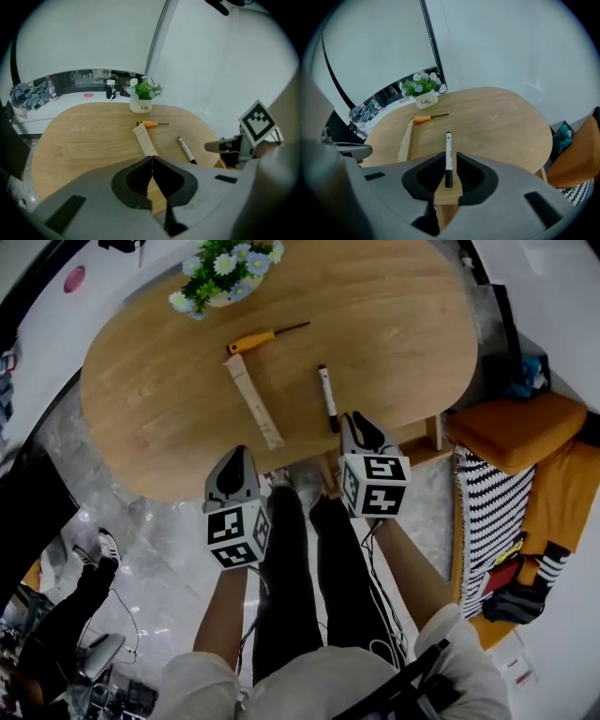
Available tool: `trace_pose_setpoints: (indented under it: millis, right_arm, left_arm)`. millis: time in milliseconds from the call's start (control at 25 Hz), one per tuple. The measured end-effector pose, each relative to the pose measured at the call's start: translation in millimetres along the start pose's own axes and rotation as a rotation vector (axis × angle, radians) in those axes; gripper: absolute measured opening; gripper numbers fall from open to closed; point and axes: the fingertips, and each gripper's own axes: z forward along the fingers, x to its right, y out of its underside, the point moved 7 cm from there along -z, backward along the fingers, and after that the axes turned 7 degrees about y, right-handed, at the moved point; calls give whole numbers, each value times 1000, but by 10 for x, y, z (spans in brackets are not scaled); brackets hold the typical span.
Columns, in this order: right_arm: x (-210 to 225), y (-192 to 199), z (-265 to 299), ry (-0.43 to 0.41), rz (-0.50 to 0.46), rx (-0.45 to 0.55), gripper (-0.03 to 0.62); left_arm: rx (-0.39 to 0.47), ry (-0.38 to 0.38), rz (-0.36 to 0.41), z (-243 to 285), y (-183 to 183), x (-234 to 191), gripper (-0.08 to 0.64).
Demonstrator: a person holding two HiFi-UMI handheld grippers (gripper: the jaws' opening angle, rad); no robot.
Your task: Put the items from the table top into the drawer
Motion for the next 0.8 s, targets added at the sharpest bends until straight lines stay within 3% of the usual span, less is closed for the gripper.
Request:
trace_pose_setpoints:
  millis: [440,800]
  right_arm:
    - [-159,141,499,8,-88,-74,122]
    - [-229,99,766,17,-159,-93,112]
  left_arm:
    - [-41,-6,-9,28,190,-255,9]
    - [-38,-21,-21,10,264,-445,9]
